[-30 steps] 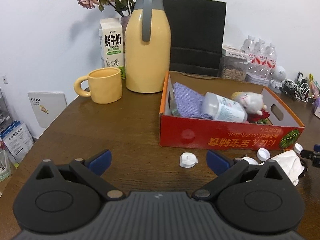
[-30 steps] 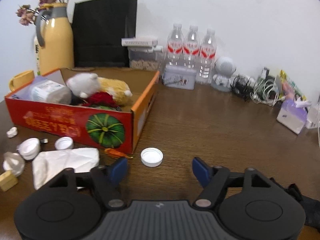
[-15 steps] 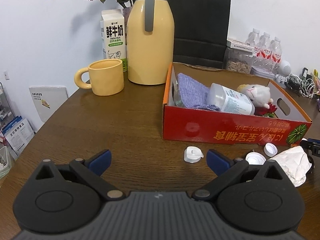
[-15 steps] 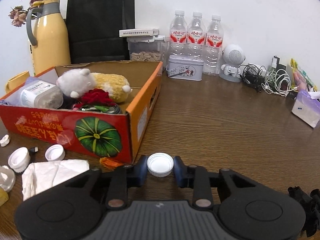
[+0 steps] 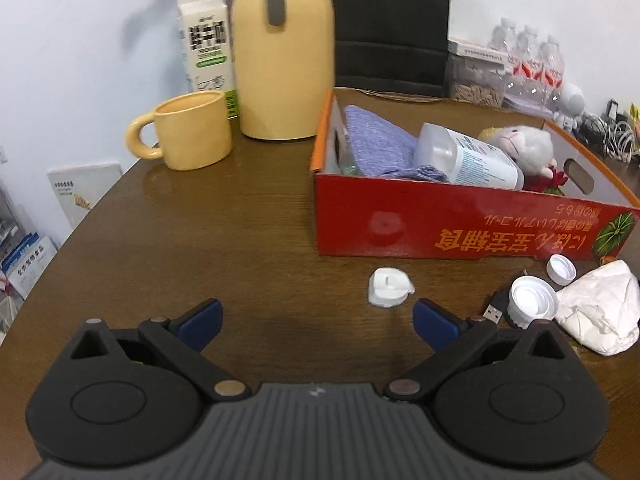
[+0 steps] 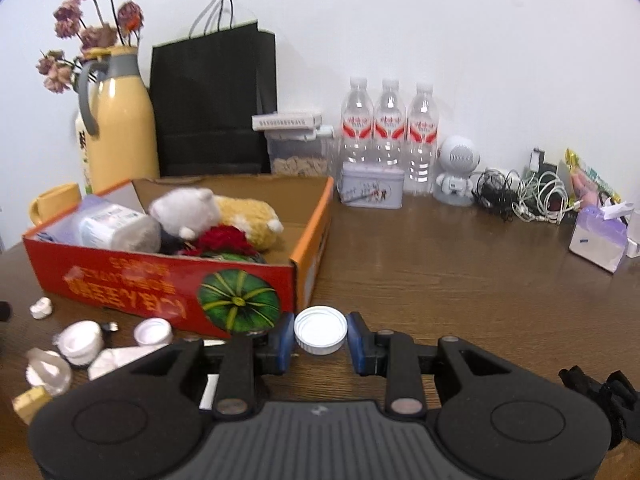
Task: Organize objects
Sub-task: 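Grasp a small white cap with the left gripper while the right holds its cap, then carry both white caps into the box and release them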
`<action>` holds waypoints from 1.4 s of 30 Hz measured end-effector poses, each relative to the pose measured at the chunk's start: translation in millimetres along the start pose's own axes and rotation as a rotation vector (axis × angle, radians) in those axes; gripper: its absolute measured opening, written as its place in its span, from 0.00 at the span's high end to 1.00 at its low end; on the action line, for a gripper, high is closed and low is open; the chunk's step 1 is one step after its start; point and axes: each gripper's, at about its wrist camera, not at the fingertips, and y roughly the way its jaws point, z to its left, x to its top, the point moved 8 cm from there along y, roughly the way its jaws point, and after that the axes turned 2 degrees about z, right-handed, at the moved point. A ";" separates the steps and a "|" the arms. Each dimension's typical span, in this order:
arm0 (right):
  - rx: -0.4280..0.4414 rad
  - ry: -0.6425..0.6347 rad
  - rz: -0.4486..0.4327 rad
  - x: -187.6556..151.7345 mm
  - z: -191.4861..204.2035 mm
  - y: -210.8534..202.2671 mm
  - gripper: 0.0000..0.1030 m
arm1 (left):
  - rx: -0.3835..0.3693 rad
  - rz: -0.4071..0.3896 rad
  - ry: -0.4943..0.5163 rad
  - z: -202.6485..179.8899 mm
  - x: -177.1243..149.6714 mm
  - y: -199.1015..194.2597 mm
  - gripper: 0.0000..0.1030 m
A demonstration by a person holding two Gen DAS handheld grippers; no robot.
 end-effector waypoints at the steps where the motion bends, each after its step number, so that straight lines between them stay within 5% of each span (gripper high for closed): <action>1: 0.001 0.001 -0.008 0.3 1.5 -3.0 0.73 | 0.001 0.002 0.007 -2.8 1.8 3.5 0.00; 20: 0.019 -0.001 -0.048 -6.8 25.5 -22.2 0.73 | -0.034 0.029 0.014 -23.6 4.3 35.4 0.02; 26: 0.019 -0.003 -0.049 -7.1 27.8 -23.5 0.73 | -0.050 0.007 0.012 -26.0 5.1 30.4 0.26; 30: 0.018 -0.003 -0.049 -7.2 28.7 -24.0 0.73 | -0.056 -0.011 0.019 -28.6 5.7 25.8 0.57; 33: 0.017 -0.005 -0.049 -7.6 30.9 -24.6 0.73 | -0.065 -0.019 0.027 -31.2 5.4 23.5 0.70; 42: 0.019 -0.022 -0.063 -9.4 42.7 -30.0 0.73 | -0.070 -0.043 0.027 -31.1 4.1 16.4 0.73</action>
